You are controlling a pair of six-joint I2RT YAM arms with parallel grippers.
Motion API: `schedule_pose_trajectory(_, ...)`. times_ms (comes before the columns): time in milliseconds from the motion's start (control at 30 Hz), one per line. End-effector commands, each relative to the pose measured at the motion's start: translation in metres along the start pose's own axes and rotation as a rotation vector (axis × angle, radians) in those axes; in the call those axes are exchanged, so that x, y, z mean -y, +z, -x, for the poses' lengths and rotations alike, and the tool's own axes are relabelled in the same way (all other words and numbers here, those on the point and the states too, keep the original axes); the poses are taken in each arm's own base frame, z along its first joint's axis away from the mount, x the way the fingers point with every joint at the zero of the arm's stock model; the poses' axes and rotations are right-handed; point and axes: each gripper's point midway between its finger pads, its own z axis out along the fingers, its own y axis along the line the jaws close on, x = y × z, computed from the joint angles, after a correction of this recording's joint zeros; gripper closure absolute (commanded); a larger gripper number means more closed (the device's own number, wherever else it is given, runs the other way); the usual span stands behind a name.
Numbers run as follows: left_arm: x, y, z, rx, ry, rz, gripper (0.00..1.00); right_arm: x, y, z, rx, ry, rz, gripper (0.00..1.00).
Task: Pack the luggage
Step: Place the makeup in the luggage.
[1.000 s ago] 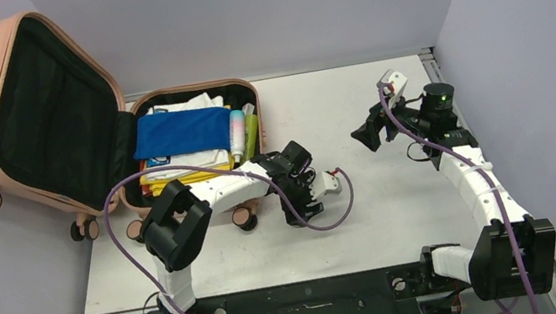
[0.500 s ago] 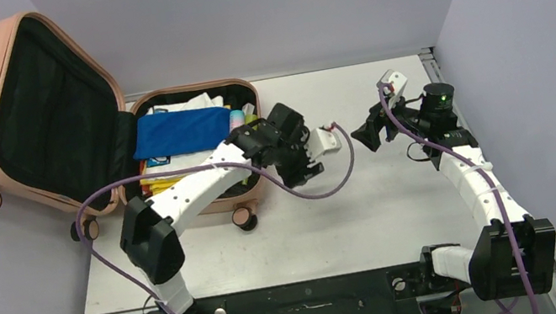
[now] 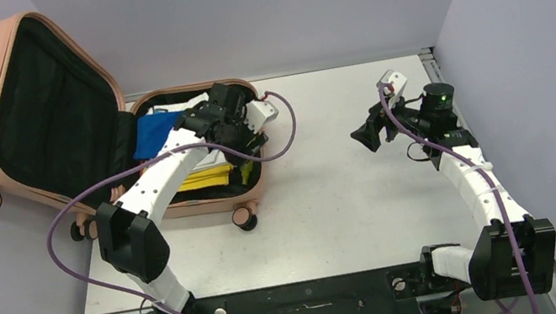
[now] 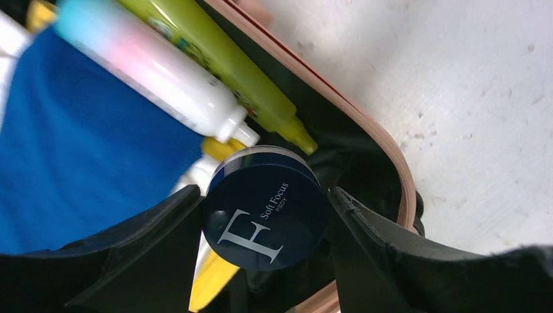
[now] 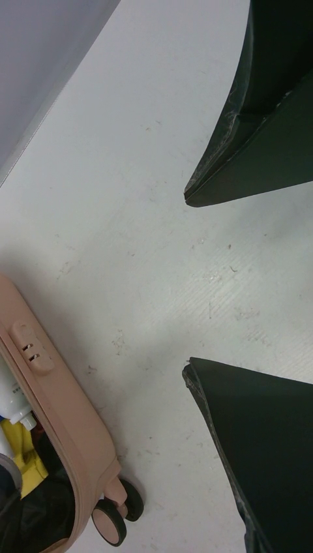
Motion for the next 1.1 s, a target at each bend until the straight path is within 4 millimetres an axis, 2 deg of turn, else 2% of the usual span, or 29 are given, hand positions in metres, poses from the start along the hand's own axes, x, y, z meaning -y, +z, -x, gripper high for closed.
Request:
schedule_pose_trajectory(0,0.018,0.009,-0.021,-0.040,-0.030,-0.075,1.00,0.001,-0.003,0.028,0.063,-0.064,0.010,0.10)
schedule_pose_trajectory(167,0.037,0.034,-0.036,-0.075,-0.061,-0.158,1.00,0.001,-0.003,0.028,0.064,-0.062,0.009,0.10)
schedule_pose_trajectory(333,0.041,0.059,-0.050,-0.127,-0.074,-0.172,1.00,0.001,-0.004,0.028,0.064,-0.064,0.009,0.10)
schedule_pose_trajectory(467,0.049,0.071,-0.056,-0.145,-0.084,-0.209,1.00,0.001,-0.003,0.027,0.063,-0.065,0.010,0.10)
schedule_pose_trajectory(533,0.051,0.074,-0.056,-0.147,-0.091,-0.218,0.96,0.001,-0.003,0.027,0.062,-0.066,0.011,0.10)
schedule_pose_trajectory(733,0.047,0.073,-0.050,-0.122,-0.094,-0.201,0.57,0.000,-0.003,0.027,0.062,-0.067,0.015,0.10)
schedule_pose_trajectory(833,0.043,0.066,-0.043,-0.100,-0.090,-0.185,0.41,0.000,-0.003,0.027,0.061,-0.066,0.016,0.10)
schedule_pose_trajectory(1067,0.032,0.042,-0.025,-0.054,-0.081,-0.152,0.18,-0.001,-0.003,0.028,0.064,-0.068,0.020,0.10)
